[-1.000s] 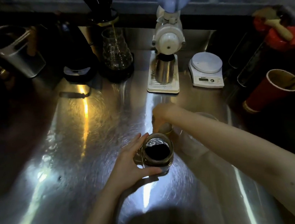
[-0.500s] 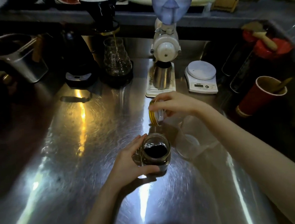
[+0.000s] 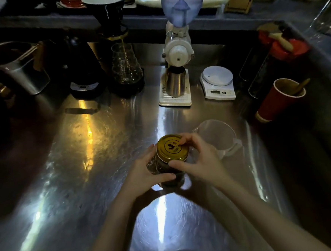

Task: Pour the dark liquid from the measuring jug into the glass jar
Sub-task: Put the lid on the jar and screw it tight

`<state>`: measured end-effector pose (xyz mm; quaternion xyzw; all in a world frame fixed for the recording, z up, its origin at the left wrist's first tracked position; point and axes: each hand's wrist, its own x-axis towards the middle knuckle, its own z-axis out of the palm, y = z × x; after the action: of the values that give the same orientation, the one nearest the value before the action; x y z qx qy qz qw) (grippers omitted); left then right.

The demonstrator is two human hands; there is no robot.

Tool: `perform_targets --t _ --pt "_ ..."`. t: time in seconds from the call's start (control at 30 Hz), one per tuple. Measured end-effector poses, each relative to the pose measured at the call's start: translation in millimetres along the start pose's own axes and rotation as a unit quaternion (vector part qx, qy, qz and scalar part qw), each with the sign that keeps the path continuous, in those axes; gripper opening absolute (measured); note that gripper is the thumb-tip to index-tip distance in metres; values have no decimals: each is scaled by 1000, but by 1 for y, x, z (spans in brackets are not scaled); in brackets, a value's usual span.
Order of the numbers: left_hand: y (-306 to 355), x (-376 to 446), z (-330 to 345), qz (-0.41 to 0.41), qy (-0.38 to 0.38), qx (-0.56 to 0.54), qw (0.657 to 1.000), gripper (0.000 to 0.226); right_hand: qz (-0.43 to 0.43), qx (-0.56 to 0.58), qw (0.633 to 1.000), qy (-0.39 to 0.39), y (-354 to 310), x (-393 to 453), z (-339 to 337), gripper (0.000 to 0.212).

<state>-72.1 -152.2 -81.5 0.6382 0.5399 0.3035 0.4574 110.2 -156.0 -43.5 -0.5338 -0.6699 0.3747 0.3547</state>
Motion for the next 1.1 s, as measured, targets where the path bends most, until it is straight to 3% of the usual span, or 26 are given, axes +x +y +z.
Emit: perform_targets --t 0.13,0.33,0.53,0.67,0.87,0.9,1.03,1.1 --pt "0 0 0 1 2 0 1000 73 -35 -67 997 8 -2 -2 3 61" --pt "-2 0 0 16 -3 -19 1000 77 -11 -121 992 36 -6 -8 17 88" --pt "0 0 1 21 -4 -27 999 78 -30 -246 957 148 -8 -25 32 72" --pt "-5 1 2 0 -4 -18 1000 89 -55 -208 957 194 -9 -32 18 45" --pt "0 -1 2 8 -6 -29 1000 79 -50 -182 981 -44 -11 -19 14 69" --pt "1 -1 2 8 -5 -30 1000 78 -51 -192 980 -32 -11 -21 14 65" --pt "1 -2 1 -4 -1 -32 999 78 -126 -234 952 152 -11 -24 5 29" --pt "2 -2 1 -5 -2 -29 1000 78 -133 -209 957 149 -13 -20 -1 23"
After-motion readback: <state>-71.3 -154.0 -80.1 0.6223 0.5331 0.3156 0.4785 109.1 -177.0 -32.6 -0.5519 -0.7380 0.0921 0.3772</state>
